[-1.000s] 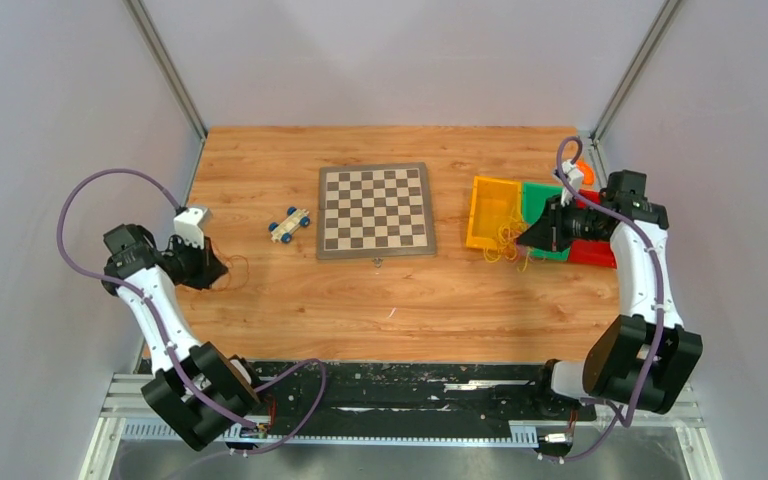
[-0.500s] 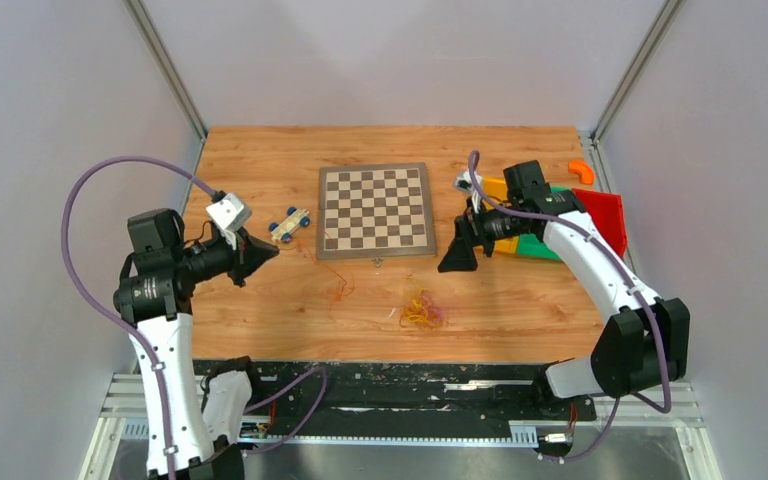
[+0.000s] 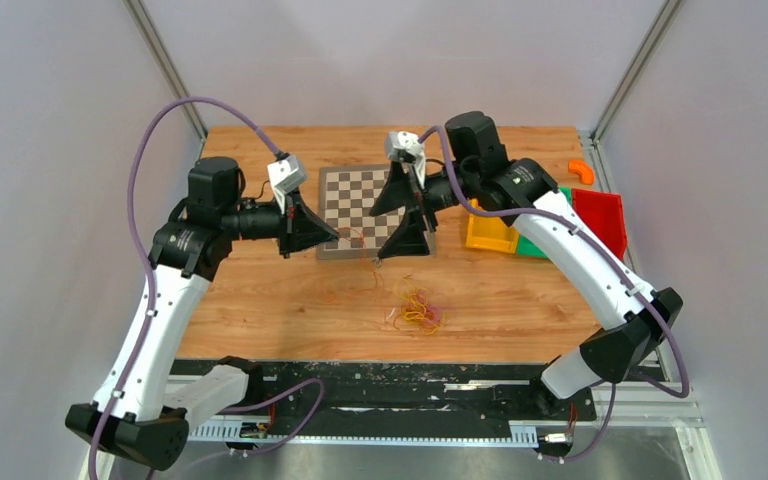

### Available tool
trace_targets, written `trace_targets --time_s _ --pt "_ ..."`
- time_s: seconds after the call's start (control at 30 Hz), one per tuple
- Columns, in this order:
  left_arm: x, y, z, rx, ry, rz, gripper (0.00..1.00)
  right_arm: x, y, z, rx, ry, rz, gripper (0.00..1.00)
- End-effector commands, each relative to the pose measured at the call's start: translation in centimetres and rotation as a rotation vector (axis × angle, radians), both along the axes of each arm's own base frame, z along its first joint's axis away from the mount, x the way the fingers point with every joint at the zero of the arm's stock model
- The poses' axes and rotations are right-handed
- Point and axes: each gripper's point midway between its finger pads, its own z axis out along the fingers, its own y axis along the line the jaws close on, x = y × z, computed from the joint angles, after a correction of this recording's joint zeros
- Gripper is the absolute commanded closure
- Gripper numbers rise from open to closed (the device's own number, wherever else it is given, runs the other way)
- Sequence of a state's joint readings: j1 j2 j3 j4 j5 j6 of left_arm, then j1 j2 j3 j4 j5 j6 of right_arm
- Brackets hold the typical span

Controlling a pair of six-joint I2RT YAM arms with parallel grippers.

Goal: Untangle the cables

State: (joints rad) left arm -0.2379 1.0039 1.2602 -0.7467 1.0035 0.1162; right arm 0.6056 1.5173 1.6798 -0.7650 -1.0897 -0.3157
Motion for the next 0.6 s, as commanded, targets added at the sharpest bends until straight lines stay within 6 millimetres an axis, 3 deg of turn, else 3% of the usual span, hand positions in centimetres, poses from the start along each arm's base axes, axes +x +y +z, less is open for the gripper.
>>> trace_targets --time_s 0.0,0.2,0.27,0.5,0.57 --pt "-0.7 -2.3 3.0 -0.048 -0.033 -0.091 1.00 -1.3 2.4 1.8 0.045 -0.131 0.077 0.00" --pt "-1.5 -3.7 5.3 -0.107 -0.051 -0.193 1.00 -1.5 3.6 -1.6 0.019 -0.118 0.091 0.03" --pt "-2.3 -3.8 6.5 -0.142 -0.072 -0.222 1.00 -1.3 3.7 -2.8 0.012 -0.115 0.078 0.16" --pt "-2.9 -3.4 9.2 -0.210 -0.171 -0.174 1.00 -1.3 2.5 -6.3 -0.053 -0.051 0.017 0.89" --pt "-2.4 -3.1 9.0 -0.206 -0.196 -0.128 1.00 -1.4 1.6 -6.8 -0.060 -0.026 -0.003 0.99"
